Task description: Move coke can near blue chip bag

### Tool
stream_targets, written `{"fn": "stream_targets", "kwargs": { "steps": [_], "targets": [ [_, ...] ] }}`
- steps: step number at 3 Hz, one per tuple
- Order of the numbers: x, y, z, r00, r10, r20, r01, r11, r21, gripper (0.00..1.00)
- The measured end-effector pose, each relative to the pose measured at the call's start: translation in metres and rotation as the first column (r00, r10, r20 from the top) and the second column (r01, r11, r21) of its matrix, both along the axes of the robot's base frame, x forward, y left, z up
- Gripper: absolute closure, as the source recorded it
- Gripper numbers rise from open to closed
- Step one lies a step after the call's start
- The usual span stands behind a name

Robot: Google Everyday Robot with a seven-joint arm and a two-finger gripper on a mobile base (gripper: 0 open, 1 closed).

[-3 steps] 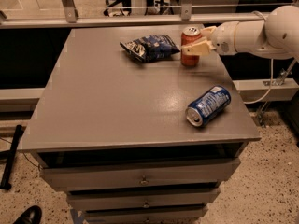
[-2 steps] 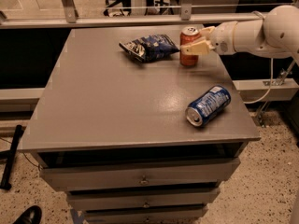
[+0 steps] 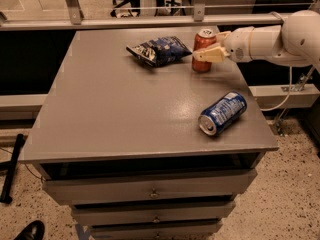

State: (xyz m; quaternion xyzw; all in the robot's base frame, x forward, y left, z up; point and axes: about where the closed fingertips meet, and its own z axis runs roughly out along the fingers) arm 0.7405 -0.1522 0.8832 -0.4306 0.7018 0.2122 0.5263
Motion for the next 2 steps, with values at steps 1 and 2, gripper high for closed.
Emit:
{"fn": "stream_targets", "kwargs": {
  "steps": [1,2],
  "targets": [
    [-0.016,-0.006,0.001,0.9997,-0.021,-0.010,0.021,1.000,0.005,0.00],
    [-0.048,-0.022,0.017,0.9981,-0.062,-0.001,0.061,0.998,-0.008,0.00]
  ]
}}
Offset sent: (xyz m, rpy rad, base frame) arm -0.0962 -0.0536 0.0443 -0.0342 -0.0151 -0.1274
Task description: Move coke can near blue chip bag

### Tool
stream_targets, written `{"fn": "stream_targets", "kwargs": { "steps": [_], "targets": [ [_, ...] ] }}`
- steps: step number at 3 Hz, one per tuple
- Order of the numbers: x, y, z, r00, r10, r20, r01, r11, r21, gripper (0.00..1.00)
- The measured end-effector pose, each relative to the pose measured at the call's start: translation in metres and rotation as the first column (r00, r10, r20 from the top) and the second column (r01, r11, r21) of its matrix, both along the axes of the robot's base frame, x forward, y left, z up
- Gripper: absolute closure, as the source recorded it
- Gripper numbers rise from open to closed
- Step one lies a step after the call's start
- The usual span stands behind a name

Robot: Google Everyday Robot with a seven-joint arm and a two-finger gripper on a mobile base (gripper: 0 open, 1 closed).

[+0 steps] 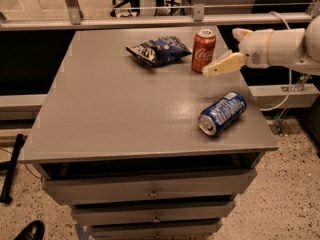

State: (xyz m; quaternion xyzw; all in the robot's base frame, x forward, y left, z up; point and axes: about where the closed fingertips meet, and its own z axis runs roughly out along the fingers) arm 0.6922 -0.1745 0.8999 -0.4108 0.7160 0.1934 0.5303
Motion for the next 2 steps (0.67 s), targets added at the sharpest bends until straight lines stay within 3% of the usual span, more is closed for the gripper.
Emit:
{"fn": "stream_targets", "kwargs": {
  "steps": [1,2],
  "targets": [
    [-0.048,-0.028,0.044,0.9969,-0.049,0.062,0.050,0.999,-0.016,0.00],
    [-0.055,-0.040,0.051,0.9951,-0.069,0.071,0.071,0.997,-0.021,0.00]
  ]
}}
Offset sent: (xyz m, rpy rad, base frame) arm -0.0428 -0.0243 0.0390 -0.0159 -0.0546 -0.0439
